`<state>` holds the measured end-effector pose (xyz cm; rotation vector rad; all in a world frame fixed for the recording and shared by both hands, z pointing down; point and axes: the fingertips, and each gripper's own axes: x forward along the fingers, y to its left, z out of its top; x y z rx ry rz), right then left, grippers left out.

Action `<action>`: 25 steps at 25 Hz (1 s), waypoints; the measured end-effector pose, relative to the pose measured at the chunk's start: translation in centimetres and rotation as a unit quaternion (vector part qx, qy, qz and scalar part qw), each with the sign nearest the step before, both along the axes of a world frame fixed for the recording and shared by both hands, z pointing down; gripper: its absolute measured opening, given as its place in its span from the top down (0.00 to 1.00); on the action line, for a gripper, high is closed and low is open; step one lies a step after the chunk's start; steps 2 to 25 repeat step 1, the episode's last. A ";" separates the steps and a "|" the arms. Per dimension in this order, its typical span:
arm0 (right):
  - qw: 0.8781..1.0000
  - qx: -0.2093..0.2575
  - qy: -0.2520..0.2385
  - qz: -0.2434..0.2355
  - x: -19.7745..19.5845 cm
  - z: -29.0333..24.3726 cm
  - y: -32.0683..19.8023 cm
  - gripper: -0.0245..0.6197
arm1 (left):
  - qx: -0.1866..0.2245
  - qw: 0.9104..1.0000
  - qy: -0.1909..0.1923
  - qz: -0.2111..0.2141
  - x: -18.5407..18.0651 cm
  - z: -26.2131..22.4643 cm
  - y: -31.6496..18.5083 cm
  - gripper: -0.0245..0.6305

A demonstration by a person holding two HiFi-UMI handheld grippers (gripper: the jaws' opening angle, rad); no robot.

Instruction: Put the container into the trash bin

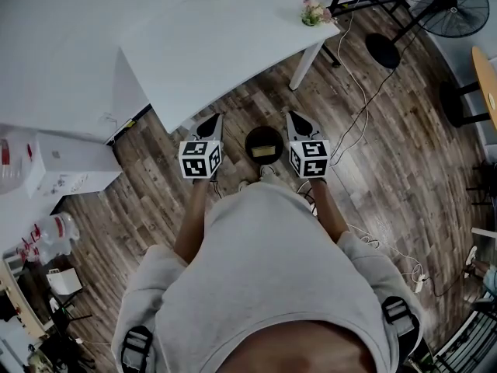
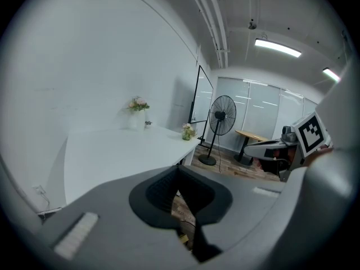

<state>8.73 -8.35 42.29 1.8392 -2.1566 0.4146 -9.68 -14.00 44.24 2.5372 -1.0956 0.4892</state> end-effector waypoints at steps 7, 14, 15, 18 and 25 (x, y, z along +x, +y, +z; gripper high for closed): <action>1.000 -0.001 0.000 0.000 0.0 0.1 0.0 0.94 | 0.001 1.000 0.000 0.001 0.1 0.0 0.0 0.95; 1.000 -0.001 0.000 0.000 0.0 0.1 0.0 0.94 | 0.001 1.000 0.000 0.001 0.1 0.0 0.0 0.95; 1.000 -0.001 0.000 0.000 0.0 0.1 0.0 0.94 | 0.001 1.000 0.000 0.001 0.1 0.0 0.0 0.95; 1.000 -0.001 0.000 0.000 0.0 0.1 0.0 0.94 | 0.001 1.000 0.000 0.001 0.1 0.0 0.0 0.95; 1.000 -0.001 0.000 0.000 0.0 0.1 0.0 0.94 | 0.001 1.000 0.000 0.001 0.1 0.0 0.0 0.95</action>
